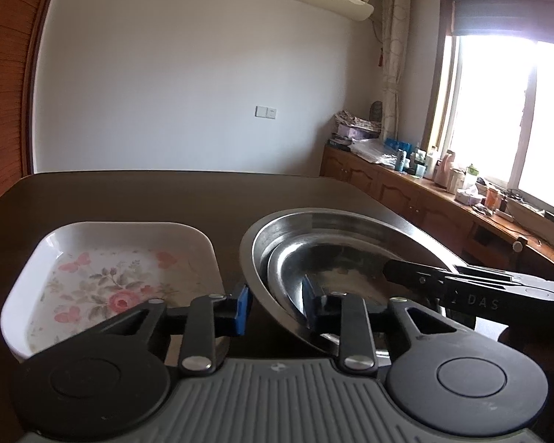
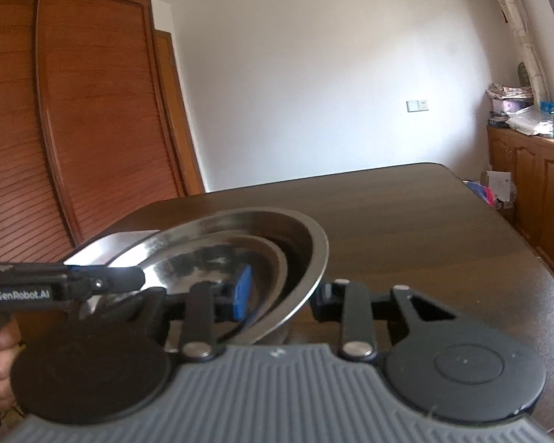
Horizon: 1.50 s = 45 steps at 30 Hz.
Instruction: Organize plates and bowls
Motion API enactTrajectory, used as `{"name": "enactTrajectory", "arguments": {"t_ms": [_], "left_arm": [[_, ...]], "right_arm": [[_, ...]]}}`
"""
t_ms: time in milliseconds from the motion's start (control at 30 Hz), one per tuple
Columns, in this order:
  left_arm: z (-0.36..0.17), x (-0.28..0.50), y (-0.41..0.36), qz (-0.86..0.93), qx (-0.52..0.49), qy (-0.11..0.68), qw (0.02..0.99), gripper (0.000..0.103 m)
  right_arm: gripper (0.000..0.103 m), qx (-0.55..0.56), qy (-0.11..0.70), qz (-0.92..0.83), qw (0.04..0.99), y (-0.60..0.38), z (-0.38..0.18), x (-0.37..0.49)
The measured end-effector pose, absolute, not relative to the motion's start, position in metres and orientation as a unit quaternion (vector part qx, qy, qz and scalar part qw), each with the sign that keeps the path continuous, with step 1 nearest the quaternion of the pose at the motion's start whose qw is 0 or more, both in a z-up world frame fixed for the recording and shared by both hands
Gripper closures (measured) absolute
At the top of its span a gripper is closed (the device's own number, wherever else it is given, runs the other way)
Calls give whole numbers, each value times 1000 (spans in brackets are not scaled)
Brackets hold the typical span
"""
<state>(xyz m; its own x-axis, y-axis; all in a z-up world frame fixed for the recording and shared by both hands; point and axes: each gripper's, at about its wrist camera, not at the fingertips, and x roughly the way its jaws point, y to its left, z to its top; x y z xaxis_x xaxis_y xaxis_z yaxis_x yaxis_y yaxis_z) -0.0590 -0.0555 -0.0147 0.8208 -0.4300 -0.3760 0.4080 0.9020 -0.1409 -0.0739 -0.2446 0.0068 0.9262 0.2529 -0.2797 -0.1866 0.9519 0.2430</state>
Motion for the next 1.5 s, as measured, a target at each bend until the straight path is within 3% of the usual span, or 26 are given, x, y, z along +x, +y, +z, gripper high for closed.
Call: {"name": "enactTrajectory", "arguments": {"t_ms": [133, 1500], "left_arm": [[-14, -58, -57, -217, -31, 206, 954, 51], [42, -77, -2, -172, -50, 138, 974, 51]], "right_arm": [[75, 109, 157, 106, 976, -245, 8, -74], [78, 108, 110, 151, 976, -212, 40, -64]]}}
